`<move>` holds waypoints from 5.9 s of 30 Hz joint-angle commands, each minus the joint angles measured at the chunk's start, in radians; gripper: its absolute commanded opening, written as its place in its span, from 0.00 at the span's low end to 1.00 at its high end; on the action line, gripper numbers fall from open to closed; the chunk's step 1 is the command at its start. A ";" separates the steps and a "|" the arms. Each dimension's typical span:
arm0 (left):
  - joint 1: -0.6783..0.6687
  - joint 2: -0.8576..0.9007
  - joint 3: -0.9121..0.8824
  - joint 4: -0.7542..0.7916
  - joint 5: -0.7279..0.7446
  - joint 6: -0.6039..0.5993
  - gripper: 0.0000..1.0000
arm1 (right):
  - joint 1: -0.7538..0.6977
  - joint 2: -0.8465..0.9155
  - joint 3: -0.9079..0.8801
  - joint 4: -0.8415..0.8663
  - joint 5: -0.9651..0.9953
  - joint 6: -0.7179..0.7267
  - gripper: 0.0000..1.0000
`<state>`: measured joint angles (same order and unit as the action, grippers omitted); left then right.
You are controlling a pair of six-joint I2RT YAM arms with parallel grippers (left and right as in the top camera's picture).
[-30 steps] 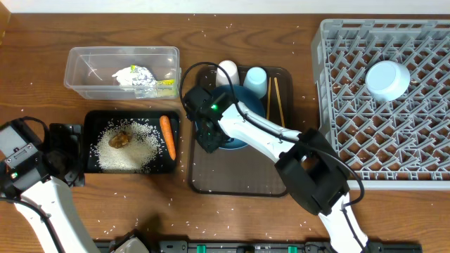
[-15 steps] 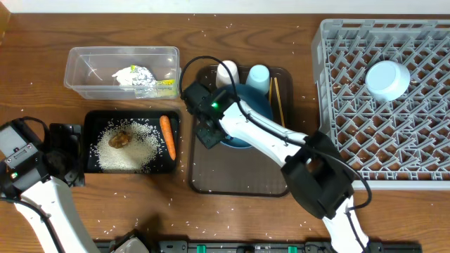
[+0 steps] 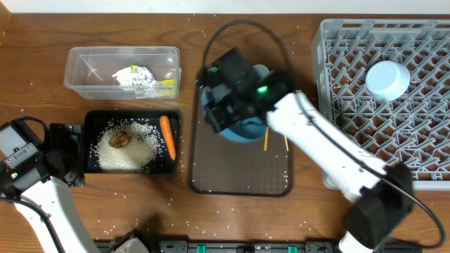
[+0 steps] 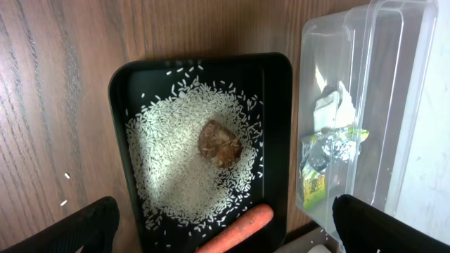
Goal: Sort waste into correct bins and load items into the dishwasher rack
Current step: 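Lift the plate and carry it right into the rack, then lower the plate upright into the rack slots and release it, then raise the right gripper up away from the plate, then grasp the light blue cup on the brown tray with the right gripper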
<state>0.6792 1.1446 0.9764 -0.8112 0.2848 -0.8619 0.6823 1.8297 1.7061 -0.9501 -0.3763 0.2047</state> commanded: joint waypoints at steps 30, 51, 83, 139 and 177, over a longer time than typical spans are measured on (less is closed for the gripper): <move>0.003 -0.002 0.002 -0.004 -0.010 0.016 0.98 | -1.211 -0.096 -0.005 -0.594 -0.934 -0.746 0.01; 0.003 -0.002 0.002 -0.003 -0.010 0.016 0.98 | -1.360 -0.094 -0.070 -0.665 -0.869 -0.832 0.01; 0.003 -0.002 0.002 -0.004 -0.010 0.016 0.98 | -1.533 -0.103 -0.172 -0.509 -0.680 -0.562 0.18; 0.003 -0.002 0.002 -0.004 -0.010 0.016 0.98 | -0.655 -0.354 -0.282 0.020 -0.126 -0.058 0.99; 0.003 -0.002 0.002 -0.004 -0.010 0.016 0.98 | -0.249 0.265 -0.283 0.716 0.478 0.027 0.95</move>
<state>0.6792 1.1446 0.9764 -0.8116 0.2844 -0.8619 0.4362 2.0872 1.4200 -0.2493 0.0868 0.2264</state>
